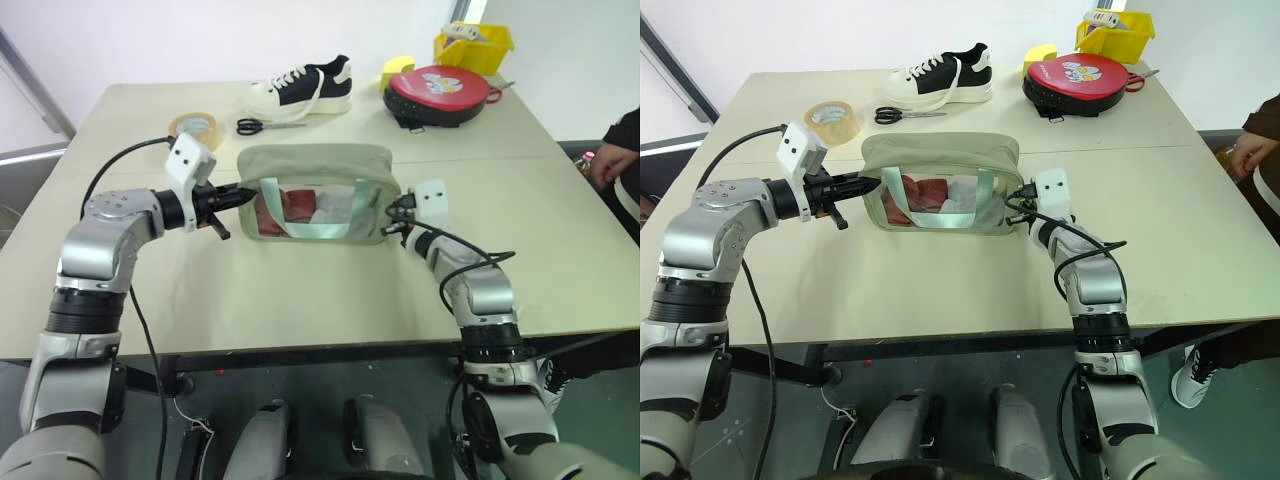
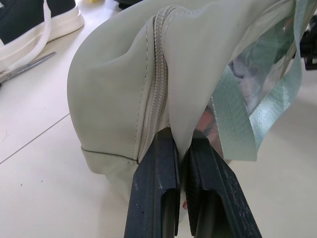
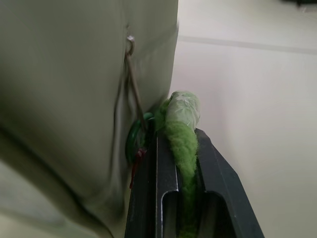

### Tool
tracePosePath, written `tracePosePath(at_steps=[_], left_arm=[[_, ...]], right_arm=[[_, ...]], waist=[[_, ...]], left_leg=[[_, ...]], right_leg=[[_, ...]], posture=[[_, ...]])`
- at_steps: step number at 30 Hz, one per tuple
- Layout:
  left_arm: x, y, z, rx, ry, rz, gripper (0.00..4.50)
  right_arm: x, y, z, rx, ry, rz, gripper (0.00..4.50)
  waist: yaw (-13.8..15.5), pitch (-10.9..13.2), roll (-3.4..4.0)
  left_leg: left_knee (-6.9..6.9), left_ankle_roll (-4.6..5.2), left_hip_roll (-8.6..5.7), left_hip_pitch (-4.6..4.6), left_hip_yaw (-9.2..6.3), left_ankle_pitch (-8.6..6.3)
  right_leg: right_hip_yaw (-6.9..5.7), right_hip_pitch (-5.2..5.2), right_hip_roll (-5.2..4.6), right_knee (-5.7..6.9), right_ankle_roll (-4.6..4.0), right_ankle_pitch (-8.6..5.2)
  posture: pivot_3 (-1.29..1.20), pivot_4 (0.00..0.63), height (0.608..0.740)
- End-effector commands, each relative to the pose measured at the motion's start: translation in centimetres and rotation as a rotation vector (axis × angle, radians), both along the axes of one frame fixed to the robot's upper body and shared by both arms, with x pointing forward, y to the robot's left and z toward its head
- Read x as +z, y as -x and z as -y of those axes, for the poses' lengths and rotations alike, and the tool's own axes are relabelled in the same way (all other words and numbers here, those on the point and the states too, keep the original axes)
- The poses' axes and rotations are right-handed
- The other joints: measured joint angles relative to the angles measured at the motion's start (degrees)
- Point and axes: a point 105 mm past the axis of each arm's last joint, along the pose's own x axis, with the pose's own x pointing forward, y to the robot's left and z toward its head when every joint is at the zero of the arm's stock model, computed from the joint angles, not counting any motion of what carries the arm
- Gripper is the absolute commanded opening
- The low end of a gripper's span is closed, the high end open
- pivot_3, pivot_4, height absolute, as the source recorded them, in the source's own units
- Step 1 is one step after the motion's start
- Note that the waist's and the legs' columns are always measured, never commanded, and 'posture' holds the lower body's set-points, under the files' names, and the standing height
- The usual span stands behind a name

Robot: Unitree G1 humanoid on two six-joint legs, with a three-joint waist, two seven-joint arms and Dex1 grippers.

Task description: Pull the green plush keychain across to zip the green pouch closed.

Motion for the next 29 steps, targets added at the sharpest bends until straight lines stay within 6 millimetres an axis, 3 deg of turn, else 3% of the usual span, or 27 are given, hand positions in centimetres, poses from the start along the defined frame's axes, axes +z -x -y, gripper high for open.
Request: tracePosePath(at_steps=[1,2,5,9,10,11,14,18,21,25,29], left_arm=[[0.3,0.1,-0.1,0.003,-0.005,0.011,0.0],[0.4,0.1,-0.1,0.003,-0.005,0.011,0.0],[0.6,0.1,0.0,0.002,-0.003,0.014,0.0],[0.6,0.2,-0.4,0.012,-0.004,0.012,0.0],[0.5,0.2,-0.5,0.02,0.001,0.005,0.0],[0.5,0.3,-0.6,0.023,0.007,0.002,0.0],[1.1,0.9,-1.1,0.01,0.045,-0.009,1.0],[2.4,2.3,-2.7,0.003,0.041,-0.02,2.97],[4.9,3.4,-4.5,0.02,0.039,-0.004,4.44],[6.9,3.6,-5.9,0.078,0.021,0.019,4.44],[6.9,3.5,-6.0,0.093,-0.024,0.05,4.44]], right_arm=[[3.3,0.0,0.5,0.06,-0.015,0.082,0.02],[4.4,0.1,0.5,0.098,-0.031,0.103,0.74],[7.0,0.4,1.4,0.158,-0.005,0.153,2.1],[9.7,1.6,2.4,0.309,0.178,0.177,4.18],[10.1,1.9,2.5,0.358,0.24,0.179,4.47],[10.4,2.2,2.6,0.399,0.28,0.178,4.47],[11.9,3.4,1.7,0.551,0.325,0.175,4.5],[13.7,4.9,0.1,0.683,0.31,0.192,4.5],[15.8,5.2,-0.6,0.684,0.252,0.241,4.5],[16.5,5.2,-0.8,0.669,0.23,0.259,4.5],[16.2,5.0,-0.9,0.649,0.208,0.257,4.5]], waist=[[0.0,0.0,0.0],[0.0,0.0,0.0],[0.0,0.0,0.01],[0.2,0.0,0.0],[0.1,0.0,0.01],[0.1,0.0,0.0],[-0.2,0.0,0.01],[-0.3,0.0,0.01],[-0.2,0.1,0.0],[0.8,0.0,-0.02],[1.3,0.0,-0.01]], left_leg=[[0.0,0.0,0.0,0.0,0.0,0.0],[0.0,0.0,0.0,0.0,0.0,0.0],[0.0,0.01,0.0,0.0,0.0,-0.01],[0.01,0.03,0.0,-0.01,0.01,-0.02],[0.0,0.04,0.0,0.0,0.0,-0.02],[0.0,0.07,0.0,0.0,0.01,-0.04],[-0.02,0.09,0.02,0.02,0.02,-0.05],[-0.03,0.09,0.06,0.02,0.01,-0.05],[-0.03,0.09,0.07,-0.07,-0.01,-0.05],[0.0,0.08,0.06,-0.05,-0.03,-0.05],[0.03,0.09,0.03,-0.05,-0.02,-0.06]], right_leg=[[0.0,0.01,0.0,0.0,0.0,0.0],[0.0,0.01,0.0,0.0,0.0,0.0],[0.0,0.01,0.01,-0.01,0.0,0.0],[-0.01,0.02,0.01,-0.04,0.0,0.0],[-0.01,0.05,0.01,-0.07,0.0,0.0],[-0.02,0.06,0.01,-0.08,0.0,0.0],[-0.02,0.07,0.03,-0.08,0.0,0.0],[-0.01,0.04,0.05,-0.07,0.0,0.0],[-0.01,-0.06,0.04,-0.08,0.0,0.0],[-0.02,0.05,-0.02,-0.16,0.0,0.0],[-0.02,0.07,-0.06,-0.2,0.0,0.0]], posture=[[0.0,0.15,0.74],[0.0,0.15,0.74],[0.0,0.15,0.74],[0.0,0.15,0.74],[0.0,0.15,0.74],[0.0,0.15,0.74],[0.0,0.15,0.74],[0.0,0.15,0.74],[0.0,0.15,0.74],[0.0,0.15,0.74],[0.0,0.15,0.74]])
